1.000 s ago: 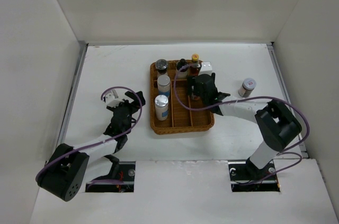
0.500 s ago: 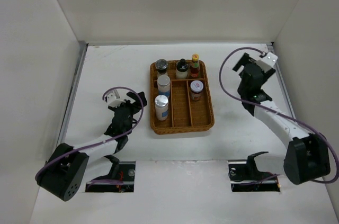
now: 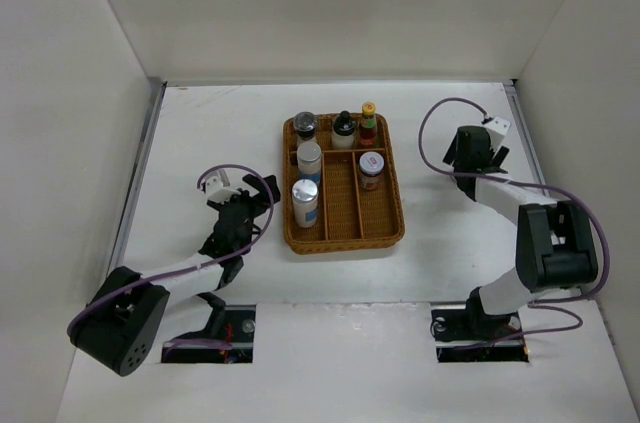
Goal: Organize the condiment bottles
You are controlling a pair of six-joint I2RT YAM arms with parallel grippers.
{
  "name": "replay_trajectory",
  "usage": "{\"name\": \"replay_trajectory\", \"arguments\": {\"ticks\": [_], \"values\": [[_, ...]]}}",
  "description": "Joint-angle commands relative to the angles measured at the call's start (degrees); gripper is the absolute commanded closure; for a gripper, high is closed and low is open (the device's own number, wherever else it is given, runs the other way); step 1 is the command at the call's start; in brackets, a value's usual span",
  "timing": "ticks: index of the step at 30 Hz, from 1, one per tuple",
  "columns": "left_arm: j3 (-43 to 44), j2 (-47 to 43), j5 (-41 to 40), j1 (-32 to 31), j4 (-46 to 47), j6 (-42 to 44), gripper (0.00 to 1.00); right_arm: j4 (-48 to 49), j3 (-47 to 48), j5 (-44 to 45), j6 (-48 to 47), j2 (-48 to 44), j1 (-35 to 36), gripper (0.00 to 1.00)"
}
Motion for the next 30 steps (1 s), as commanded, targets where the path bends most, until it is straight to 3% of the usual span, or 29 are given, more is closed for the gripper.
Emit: {"name": "replay_trajectory", "arguments": {"ticks": [1, 4, 6, 7, 12, 20, 26, 30], "values": [[1.9, -0.22, 0.37, -0.07, 3.07, -0.26, 0.05, 1.6, 2.43, -1.6, 2.03, 0.82, -0.6, 0.17], [1.81, -0.22, 0.45, 0.1, 3.07, -0.26, 0.05, 4.75, 2.08, 0.85, 1.6, -0.66, -0.25, 0.39], [1.81, -0.66, 0.19, -0.07, 3.07, -0.17, 0.05, 7.47, 0.86, 2.61, 0.98, -3.29, 0.36, 0.51], [1.81, -0.66, 0.1, -0.07, 3.07, -0.17, 0.05, 8.53, 0.15, 3.06, 0.89, -4.61, 1.15, 0.52], [1.64, -1.1, 0.28, 0.28, 3.07, -0.17, 0.05, 9.16, -2.66, 5.08, -2.09, -15.5, 9.75, 0.52], [1.9, -0.75, 0.1, 0.37, 3.07, -0.08, 0.05, -2.17, -6.0, 6.48, -1.66, -30.54, 30.04, 0.48], [1.99, -0.84, -0.16, 0.98, 2.98, 0.09, 0.05, -6.05, -4.69, 6.4, 1.32, -29.6, 44.64, 0.46], [1.81, -1.36, 0.02, 2.12, 2.46, 0.09, 0.05, -3.15, -4.25, 5.7, 1.77, -24.15, 48.62, 0.45]]}}
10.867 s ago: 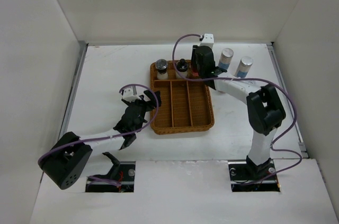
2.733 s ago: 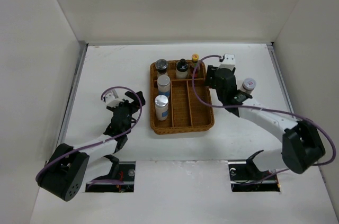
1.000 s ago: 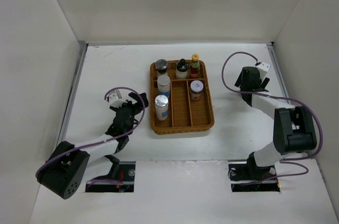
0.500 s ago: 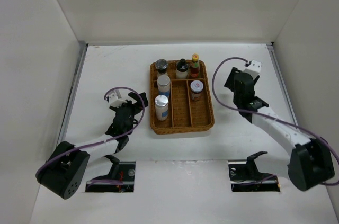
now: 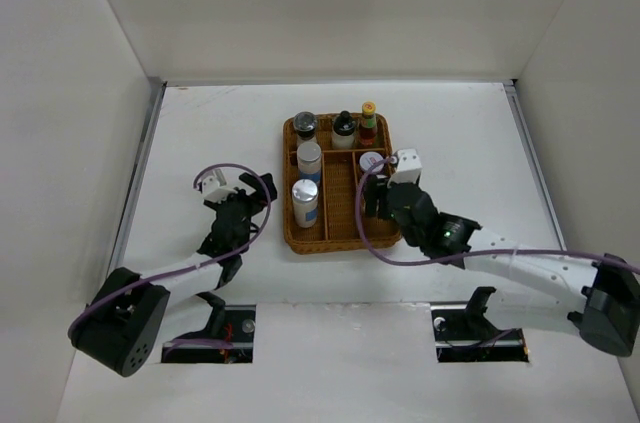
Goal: Organize the condiment bottles
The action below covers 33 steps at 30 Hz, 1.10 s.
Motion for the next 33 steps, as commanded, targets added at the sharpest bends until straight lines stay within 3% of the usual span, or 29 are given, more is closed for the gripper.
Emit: {"name": "replay_trajectory", "arguments": {"ticks": [1, 13, 23, 27, 33], "values": [[1.79, -1.23, -0.18, 0.99, 2.15, 0.07, 0.05, 6.21, 1.33, 1.28, 1.77, 2.94, 1.32, 0.45], [3.11, 3.07, -0.27, 2.75, 0.83, -0.02, 0.0, 13.33, -5.7, 1.46, 1.68, 6.55, -0.52, 0.42], [7.15, 6.86, 0.43, 4.07, -6.55, 0.07, 0.0, 14.3, -6.06, -1.97, 0.81, 8.23, -0.53, 0.18], [6.98, 2.73, -0.09, 4.07, -8.13, -0.11, 0.0, 14.47, -4.92, -1.97, -0.51, 4.63, -1.14, 0.0], [8.73, -0.09, -1.24, 4.15, -15.24, -0.37, 0.0, 20.08, -5.61, 1.54, 0.01, -5.12, -7.45, 0.0]]}}
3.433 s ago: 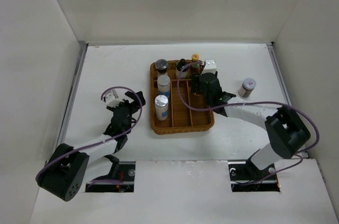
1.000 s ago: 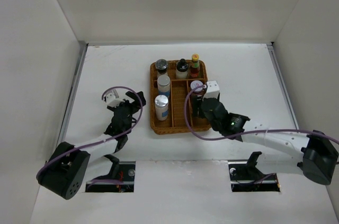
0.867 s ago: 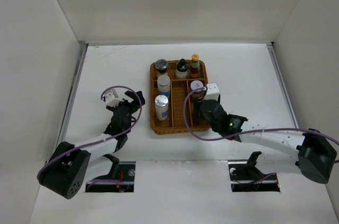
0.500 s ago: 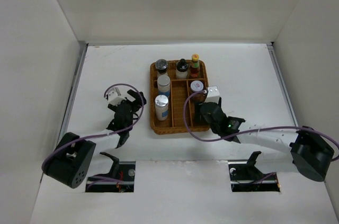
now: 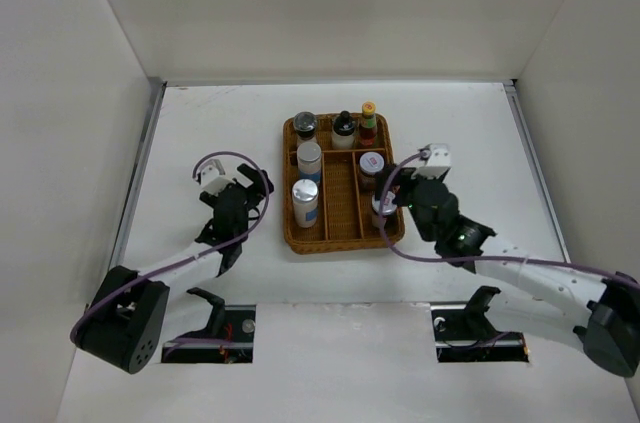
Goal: Organize the condiment bottles
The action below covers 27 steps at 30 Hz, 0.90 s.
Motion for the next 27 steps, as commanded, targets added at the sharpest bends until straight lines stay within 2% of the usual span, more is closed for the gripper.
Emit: {"name": "replay_trajectory", "arguments": {"ticks": [1, 8, 14, 17, 22, 27], "values": [[3.6, -0.97, -1.06, 0.59, -5.1, -0.43, 0.0, 9.88, 0.96, 3.68, 1.08, -5.98, -6.08, 0.0], [4.65, -0.26, -1.77, 1.12, -8.8, -2.02, 0.0, 15.7, -8.16, 2.73, 15.82, -12.67, -21.99, 0.0], [6.32, -0.7, -0.89, 0.24, -12.23, -1.93, 0.0, 15.97, -12.32, -5.43, 29.11, -7.24, -30.26, 0.0], [6.5, -1.4, -0.19, -0.02, -13.38, -1.84, 0.0, 17.89, -12.75, -8.87, 31.49, -5.12, -31.59, 0.0], [5.62, -3.34, -0.63, 0.5, -12.06, -1.75, 0.0, 19.92, -13.98, -8.88, 32.46, -4.24, -31.42, 0.0], [6.94, -0.97, -0.71, 1.12, -12.24, -1.58, 0.0, 20.36, -13.9, -9.41, 32.2, -3.19, -31.42, 0.0]]}}
